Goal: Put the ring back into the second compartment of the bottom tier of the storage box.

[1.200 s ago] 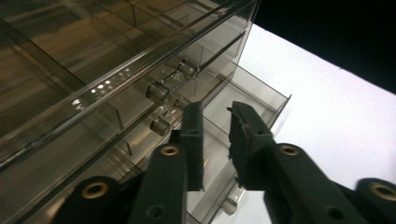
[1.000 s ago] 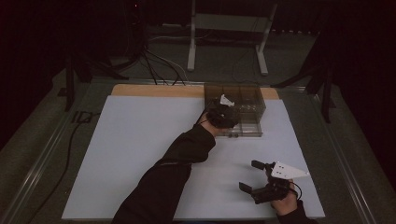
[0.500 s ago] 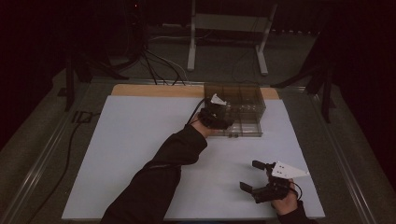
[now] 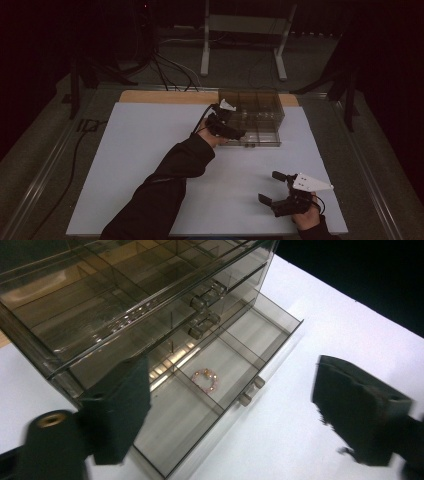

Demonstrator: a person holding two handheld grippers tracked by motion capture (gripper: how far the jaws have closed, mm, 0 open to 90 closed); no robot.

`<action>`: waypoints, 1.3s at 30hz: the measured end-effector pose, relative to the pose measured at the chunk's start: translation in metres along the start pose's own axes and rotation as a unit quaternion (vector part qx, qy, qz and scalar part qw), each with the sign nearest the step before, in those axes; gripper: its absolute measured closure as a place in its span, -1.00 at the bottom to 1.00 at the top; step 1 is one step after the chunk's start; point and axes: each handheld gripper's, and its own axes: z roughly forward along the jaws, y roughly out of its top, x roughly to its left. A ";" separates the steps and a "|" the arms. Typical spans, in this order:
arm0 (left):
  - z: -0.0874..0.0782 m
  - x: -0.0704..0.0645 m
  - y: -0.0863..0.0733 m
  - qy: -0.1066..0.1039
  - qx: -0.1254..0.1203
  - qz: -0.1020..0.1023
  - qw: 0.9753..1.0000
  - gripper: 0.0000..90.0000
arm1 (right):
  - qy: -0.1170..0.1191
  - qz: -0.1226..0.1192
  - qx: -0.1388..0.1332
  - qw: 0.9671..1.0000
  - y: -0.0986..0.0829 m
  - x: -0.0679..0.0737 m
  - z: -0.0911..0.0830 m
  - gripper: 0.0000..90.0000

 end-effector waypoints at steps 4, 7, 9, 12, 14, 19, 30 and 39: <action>-0.005 0.002 -0.003 -0.028 0.015 0.002 1.000 -0.93 | -0.002 -0.004 0.003 1.000 0.000 0.003 0.000 -1.00; -0.011 0.002 -0.005 -0.034 0.031 0.025 0.999 -0.96 | -0.005 -0.003 0.005 1.000 0.000 0.003 0.000 -1.00; -0.015 0.003 -0.005 -0.027 0.026 0.031 0.999 -0.99 | -0.005 -0.004 0.006 1.000 0.000 0.003 0.001 -1.00; -0.022 0.006 -0.006 -0.032 0.021 0.021 0.999 -0.99 | -0.006 -0.002 0.006 1.000 0.000 0.003 0.000 -1.00; -0.026 0.007 -0.006 -0.026 0.020 0.027 0.999 -0.99 | -0.006 -0.002 0.005 1.000 -0.001 0.003 0.001 -1.00; -0.033 0.010 -0.012 -0.034 0.027 0.020 0.999 -0.99 | -0.004 -0.003 0.006 1.000 0.000 0.004 0.002 -1.00; -0.055 0.021 -0.031 -0.045 0.028 0.016 0.998 -0.99 | -0.002 0.000 0.007 1.000 0.000 0.003 0.002 -1.00; -0.073 0.029 -0.053 -0.050 0.023 0.000 0.999 -0.99 | -0.001 0.002 0.008 1.000 0.000 0.004 0.003 -1.00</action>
